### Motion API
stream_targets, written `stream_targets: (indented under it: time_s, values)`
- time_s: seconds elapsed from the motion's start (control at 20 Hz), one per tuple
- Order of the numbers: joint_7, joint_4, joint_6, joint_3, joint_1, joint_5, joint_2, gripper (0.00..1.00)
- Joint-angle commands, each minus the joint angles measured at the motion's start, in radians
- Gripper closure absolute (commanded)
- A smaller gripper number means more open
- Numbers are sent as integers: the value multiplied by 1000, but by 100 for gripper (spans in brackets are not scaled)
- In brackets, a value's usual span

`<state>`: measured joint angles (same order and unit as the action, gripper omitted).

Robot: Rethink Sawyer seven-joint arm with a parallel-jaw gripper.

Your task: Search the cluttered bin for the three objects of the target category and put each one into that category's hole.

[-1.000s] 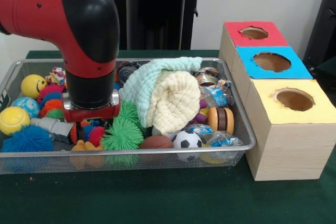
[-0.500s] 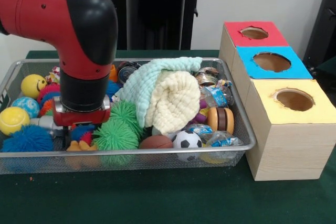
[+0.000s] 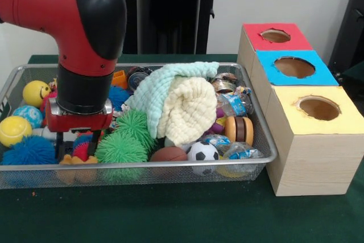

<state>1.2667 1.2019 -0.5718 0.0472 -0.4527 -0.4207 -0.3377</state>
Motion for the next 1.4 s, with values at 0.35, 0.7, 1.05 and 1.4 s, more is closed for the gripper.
stream_targets:
  time_s: [0.35,0.7,1.05,1.4]
  values:
    - [-39,120,123,236,-140,13,-45,0]
    - [37,151,-47,296,-177,123,-3,100]
    - [60,121,-214,266,-156,210,18,100]
    - [53,105,-243,220,-119,192,-3,0]
